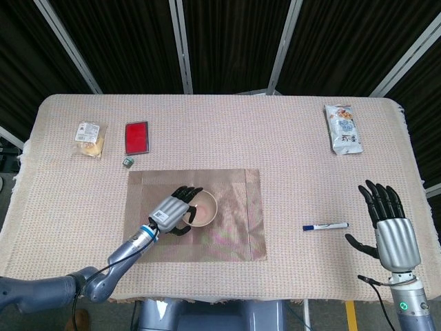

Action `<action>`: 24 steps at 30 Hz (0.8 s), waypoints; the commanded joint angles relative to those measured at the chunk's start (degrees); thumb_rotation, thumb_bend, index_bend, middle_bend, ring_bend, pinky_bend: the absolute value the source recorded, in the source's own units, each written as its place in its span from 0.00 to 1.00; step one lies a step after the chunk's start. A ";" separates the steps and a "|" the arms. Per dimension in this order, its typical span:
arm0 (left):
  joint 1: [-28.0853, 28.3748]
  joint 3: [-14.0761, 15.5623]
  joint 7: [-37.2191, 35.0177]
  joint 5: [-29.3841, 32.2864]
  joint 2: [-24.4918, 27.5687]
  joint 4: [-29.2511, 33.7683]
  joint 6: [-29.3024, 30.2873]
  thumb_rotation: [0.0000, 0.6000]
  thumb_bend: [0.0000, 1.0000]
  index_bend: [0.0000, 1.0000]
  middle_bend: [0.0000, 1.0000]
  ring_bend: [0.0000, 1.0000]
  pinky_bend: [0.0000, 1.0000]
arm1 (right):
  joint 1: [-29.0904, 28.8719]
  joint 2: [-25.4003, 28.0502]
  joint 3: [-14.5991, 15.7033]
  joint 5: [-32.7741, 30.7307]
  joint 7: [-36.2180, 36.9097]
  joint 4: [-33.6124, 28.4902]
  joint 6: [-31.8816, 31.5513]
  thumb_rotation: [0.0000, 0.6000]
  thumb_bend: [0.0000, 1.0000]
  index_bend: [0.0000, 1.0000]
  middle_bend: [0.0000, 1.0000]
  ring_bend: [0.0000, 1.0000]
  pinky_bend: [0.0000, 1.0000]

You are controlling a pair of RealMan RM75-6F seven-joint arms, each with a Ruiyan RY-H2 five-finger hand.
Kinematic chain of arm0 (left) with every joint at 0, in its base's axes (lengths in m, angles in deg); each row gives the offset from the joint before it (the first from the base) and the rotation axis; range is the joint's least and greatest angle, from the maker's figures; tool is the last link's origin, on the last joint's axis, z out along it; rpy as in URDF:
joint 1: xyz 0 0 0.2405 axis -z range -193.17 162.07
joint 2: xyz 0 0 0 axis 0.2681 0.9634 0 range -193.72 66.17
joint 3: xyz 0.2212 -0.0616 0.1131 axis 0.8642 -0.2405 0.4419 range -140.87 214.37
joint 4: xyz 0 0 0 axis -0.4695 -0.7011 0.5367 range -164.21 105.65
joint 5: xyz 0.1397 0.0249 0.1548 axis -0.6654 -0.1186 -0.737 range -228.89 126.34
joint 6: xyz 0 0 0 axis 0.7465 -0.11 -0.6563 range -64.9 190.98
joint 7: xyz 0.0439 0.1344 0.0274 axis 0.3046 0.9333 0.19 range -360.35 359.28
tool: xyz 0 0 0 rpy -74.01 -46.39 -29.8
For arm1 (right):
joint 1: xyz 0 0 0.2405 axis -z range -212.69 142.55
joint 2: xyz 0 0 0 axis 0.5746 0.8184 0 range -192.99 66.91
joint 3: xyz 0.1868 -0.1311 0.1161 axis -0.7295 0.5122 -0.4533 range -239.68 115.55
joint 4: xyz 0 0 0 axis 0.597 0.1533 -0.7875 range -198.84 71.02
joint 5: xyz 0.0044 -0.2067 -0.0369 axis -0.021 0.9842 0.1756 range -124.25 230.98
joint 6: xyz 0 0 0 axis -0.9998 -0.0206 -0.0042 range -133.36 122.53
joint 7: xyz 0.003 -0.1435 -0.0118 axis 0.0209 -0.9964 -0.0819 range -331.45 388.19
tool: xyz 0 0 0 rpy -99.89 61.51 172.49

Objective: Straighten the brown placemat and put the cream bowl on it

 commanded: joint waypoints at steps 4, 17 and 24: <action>-0.86 0.28 -1.36 -3.32 0.88 1.04 4.39 1.00 0.00 0.00 0.00 0.00 0.00 | -0.17 0.20 0.00 0.12 0.78 -0.16 0.24 1.00 0.00 0.00 0.00 0.00 0.00; -11.56 -1.25 -1.37 -9.37 21.45 16.03 26.06 1.00 0.00 0.00 0.00 0.00 0.00 | 0.38 1.12 0.64 2.57 0.92 -1.73 -1.38 1.00 0.00 0.00 0.00 0.00 0.00; -25.20 1.01 3.29 -3.22 32.95 24.43 40.64 1.00 0.00 0.00 0.00 0.00 0.00 | 0.46 0.78 -0.17 2.21 -5.47 -0.57 -1.75 1.00 0.00 0.00 0.00 0.00 0.00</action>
